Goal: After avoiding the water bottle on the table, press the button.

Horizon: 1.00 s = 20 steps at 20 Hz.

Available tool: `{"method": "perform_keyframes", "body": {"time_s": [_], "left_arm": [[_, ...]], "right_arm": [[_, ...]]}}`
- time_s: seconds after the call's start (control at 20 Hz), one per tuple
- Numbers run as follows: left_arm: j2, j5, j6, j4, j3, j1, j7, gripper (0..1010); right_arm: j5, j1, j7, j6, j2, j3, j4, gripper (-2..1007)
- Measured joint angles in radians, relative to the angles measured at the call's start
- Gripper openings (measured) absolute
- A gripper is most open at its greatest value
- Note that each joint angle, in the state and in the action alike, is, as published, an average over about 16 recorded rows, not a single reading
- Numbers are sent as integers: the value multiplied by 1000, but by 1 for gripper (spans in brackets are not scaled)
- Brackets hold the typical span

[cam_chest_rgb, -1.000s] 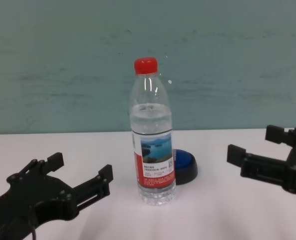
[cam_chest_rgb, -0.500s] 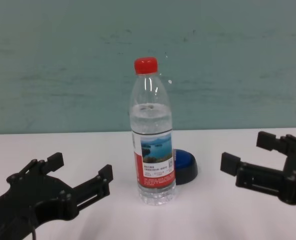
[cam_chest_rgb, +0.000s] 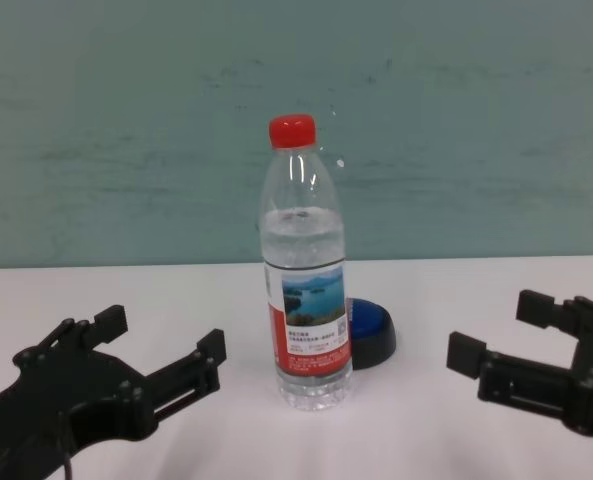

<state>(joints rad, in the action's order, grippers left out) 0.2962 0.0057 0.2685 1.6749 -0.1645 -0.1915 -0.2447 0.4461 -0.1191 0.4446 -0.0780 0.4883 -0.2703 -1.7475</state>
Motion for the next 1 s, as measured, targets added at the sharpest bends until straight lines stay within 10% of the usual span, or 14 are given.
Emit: {"method": "perform_keyframes", "body": {"time_s": [0.45, 1.0], "left_arm": [[0, 0, 0, 0, 0, 0, 0, 1000], [0, 0, 0, 0, 0, 0, 0, 1000]], "right_arm": [[40, 14, -40, 49, -10, 10, 26, 1003], [-9, 31, -73, 44, -22, 9, 53, 1003]]}}
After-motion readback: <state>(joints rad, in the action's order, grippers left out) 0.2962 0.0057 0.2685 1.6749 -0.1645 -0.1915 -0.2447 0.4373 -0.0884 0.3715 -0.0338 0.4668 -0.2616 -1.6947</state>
